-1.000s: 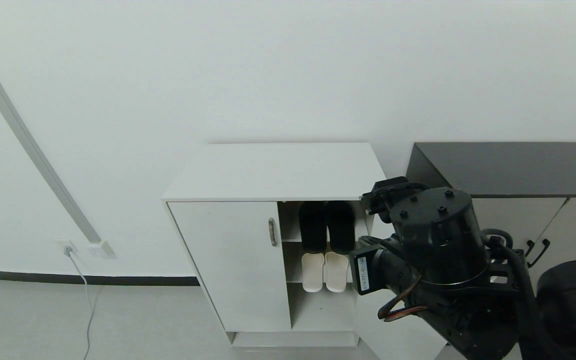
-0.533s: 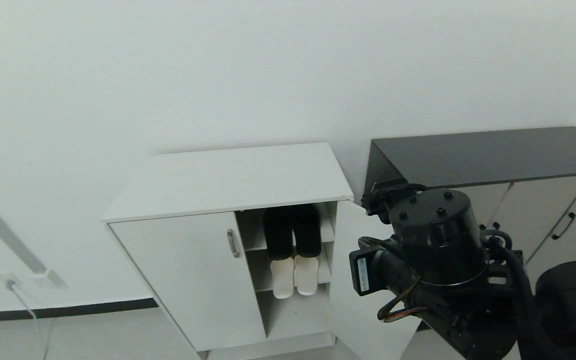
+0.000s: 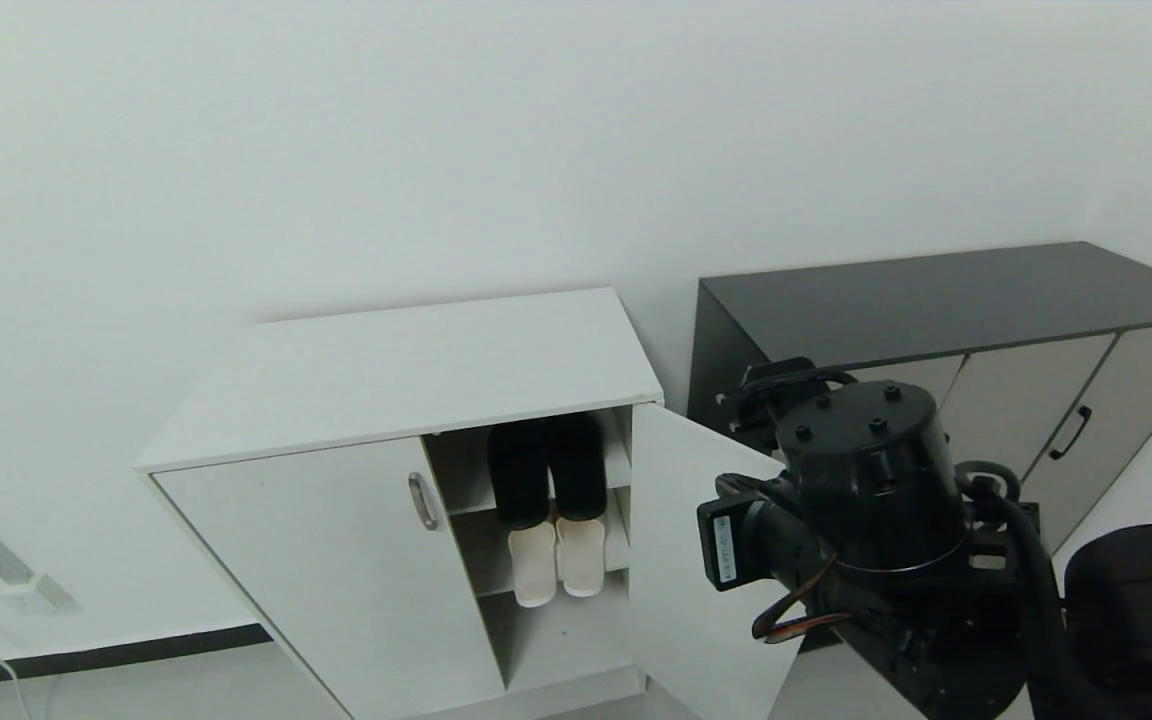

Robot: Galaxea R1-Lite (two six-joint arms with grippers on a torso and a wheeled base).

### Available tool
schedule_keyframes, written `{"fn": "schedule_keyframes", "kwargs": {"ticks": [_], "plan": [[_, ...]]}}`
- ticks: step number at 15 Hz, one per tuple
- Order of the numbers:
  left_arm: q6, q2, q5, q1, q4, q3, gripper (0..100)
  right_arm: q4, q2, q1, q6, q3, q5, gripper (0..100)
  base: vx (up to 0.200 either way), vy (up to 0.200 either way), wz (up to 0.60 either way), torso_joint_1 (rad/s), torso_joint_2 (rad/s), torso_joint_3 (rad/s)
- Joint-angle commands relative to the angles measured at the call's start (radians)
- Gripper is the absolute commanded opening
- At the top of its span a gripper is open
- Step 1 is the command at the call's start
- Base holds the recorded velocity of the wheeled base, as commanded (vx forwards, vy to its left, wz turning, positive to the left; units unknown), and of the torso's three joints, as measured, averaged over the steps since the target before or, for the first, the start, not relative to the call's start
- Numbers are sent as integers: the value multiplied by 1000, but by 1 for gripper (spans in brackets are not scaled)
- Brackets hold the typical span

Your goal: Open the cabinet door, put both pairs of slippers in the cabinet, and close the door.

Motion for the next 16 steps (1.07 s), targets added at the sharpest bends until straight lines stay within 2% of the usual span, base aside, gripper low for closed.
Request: {"fn": "schedule_keyframes", "kwargs": {"ticks": [1,5,13,16], "plan": [[0,1,0,0,0,0,0,0,-4,-1,0,3,0,0,0,0,0,0,0,0],[0,0,0,0,0,0,0,-14,-3,-6,-1,11,0,0,0,0,0,0,0,0],[0,0,0,1,0,0,0,-40,3,-16,-17,17,0,0,-200,0,0,-1,4,-1],[0,0,0,1,0,0,0,-61,23,-72,-37,16,1,0,0,0,0,0,0,0]]}}
